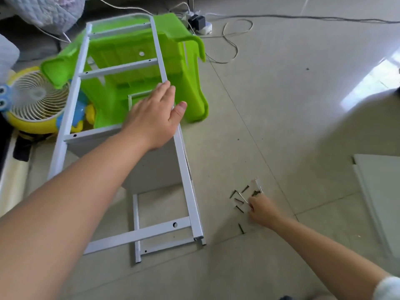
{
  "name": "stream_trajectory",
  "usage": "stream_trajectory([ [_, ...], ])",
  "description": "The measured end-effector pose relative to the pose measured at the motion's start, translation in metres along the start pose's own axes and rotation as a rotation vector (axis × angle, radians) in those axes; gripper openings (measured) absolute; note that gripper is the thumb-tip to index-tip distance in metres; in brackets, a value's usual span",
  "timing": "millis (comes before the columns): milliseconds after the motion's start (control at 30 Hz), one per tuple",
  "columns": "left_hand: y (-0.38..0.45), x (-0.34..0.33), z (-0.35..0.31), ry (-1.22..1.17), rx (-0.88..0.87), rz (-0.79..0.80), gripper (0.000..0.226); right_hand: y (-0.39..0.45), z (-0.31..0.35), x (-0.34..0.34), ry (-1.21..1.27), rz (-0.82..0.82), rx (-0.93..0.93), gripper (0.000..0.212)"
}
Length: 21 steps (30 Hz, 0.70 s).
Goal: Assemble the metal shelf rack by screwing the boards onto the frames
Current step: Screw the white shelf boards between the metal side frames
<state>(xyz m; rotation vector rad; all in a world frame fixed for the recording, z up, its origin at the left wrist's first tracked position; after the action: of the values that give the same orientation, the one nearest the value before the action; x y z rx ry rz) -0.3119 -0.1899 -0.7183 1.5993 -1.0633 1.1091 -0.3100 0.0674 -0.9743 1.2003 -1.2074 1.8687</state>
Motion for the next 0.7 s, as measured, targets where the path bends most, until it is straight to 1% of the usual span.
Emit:
stream_trajectory([
  [33,0.001,0.000,0.000,0.011,-0.010,0.023,0.057,-0.001,-0.001,-0.002,-0.006,-0.013,-0.022,0.031],
  [100,0.001,0.000,0.000,0.026,-0.023,0.077,0.059,-0.003,-0.003,-0.004,-0.008,-0.023,-0.069,0.010],
  [167,0.001,0.001,0.000,0.041,-0.026,0.129,0.061,-0.004,-0.006,-0.006,0.000,-0.020,-0.114,0.012],
  [200,0.001,0.001,0.000,0.048,-0.028,0.150,0.062,-0.005,-0.007,-0.005,-0.012,-0.016,-0.126,0.010],
  [267,0.002,0.001,0.000,0.053,-0.033,0.176,0.063,-0.006,-0.007,0.000,-0.044,-0.033,-0.150,0.023],
  [367,0.001,0.002,0.000,0.053,-0.035,0.186,0.063,-0.002,-0.001,0.014,-0.047,-0.134,-0.127,0.016],
  [433,0.001,0.002,-0.001,0.059,-0.033,0.186,0.062,0.005,0.007,0.020,-0.016,-0.210,-0.048,0.017],
  [500,0.000,0.002,-0.002,0.062,-0.032,0.183,0.060,0.015,0.020,0.023,-0.011,-0.241,0.086,0.023],
  [600,-0.001,0.002,-0.004,0.066,-0.027,0.188,0.059,0.026,0.039,0.021,-0.090,-0.188,0.289,0.036],
  [633,-0.001,0.003,-0.004,0.067,-0.025,0.192,0.059,0.028,0.042,0.018,-0.108,-0.164,0.315,0.036],
  [700,-0.001,0.003,-0.003,0.072,-0.024,0.199,0.059,0.031,0.042,0.014,-0.120,-0.132,0.309,0.032],
])
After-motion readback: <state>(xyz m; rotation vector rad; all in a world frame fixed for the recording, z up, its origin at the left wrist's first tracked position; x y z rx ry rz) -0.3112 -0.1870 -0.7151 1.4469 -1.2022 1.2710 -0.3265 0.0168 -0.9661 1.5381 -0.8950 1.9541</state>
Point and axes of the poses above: each hand's wrist, its own y-axis towards the middle knuckle, its own x-axis out of the back of the hand, z = x × y, the point moved 3 cm from there along y, towards the middle knuckle, and after that the axes turned 15 degrees about -z, right-handed, at the moved point
